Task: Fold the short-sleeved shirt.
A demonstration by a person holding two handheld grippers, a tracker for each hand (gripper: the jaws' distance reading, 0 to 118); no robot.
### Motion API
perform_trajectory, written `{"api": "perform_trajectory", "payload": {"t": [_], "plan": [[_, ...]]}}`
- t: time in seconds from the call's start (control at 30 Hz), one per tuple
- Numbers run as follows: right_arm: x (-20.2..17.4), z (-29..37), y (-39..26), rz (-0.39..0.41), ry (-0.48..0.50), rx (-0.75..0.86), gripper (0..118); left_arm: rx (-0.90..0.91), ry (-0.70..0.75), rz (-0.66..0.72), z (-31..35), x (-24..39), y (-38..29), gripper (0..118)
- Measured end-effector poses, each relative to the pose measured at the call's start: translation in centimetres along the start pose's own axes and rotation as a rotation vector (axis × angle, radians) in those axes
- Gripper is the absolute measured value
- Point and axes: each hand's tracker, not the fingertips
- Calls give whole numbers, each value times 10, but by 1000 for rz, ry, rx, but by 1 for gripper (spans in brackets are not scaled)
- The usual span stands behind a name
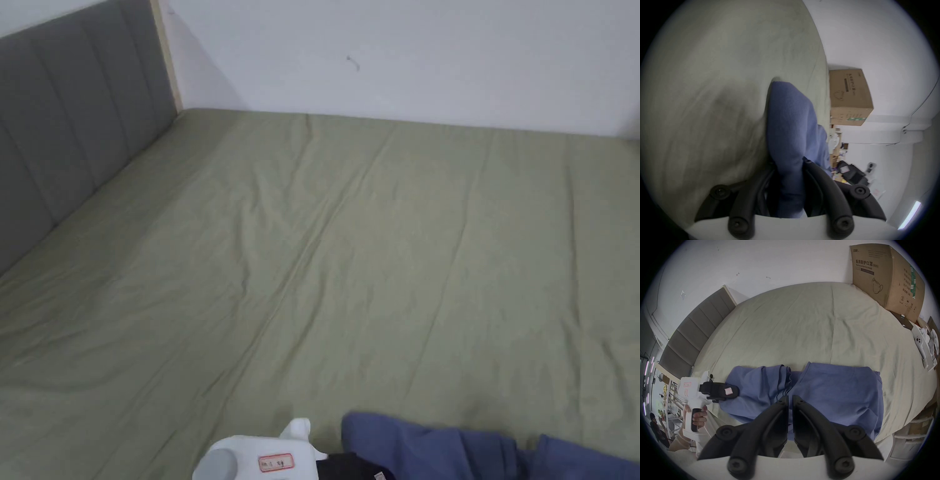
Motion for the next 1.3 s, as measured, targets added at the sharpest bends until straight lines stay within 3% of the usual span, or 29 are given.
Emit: {"api": "perform_trajectory", "payload": {"t": [0.23, 0.33, 0.47, 0.63, 0.8, 1.0, 1.13, 1.27, 1.3], "plan": [[-2, 2, 8, 4, -8, 0, 6, 80, 67, -19, 83, -17, 37, 16], [1, 3, 10, -35, 36, 19, 6, 127, 219, -124, 138, -15, 55, 16], [2, -5, 7, -40, 20, 12, 6, 227, 307, -119, 199, -11, 63, 16], [9, -10, -4, -70, 49, -3, 6, 278, 386, -134, 223, 12, 47, 16], [21, -9, -8, -105, 34, -4, 6, 318, 434, -245, 205, 72, 33, 16], [43, -1, -16, -163, 31, 23, 6, 276, 443, -479, 150, 164, 6, 16], [58, 5, -26, -216, 22, 31, 6, 152, 411, -598, 82, 200, -21, 16], [74, 11, -36, -266, 14, 36, 6, 2, 378, -623, 1, 203, -44, 16], [77, 12, -38, -272, 15, 39, 6, -35, 383, -642, -16, 203, -49, 20]]}}
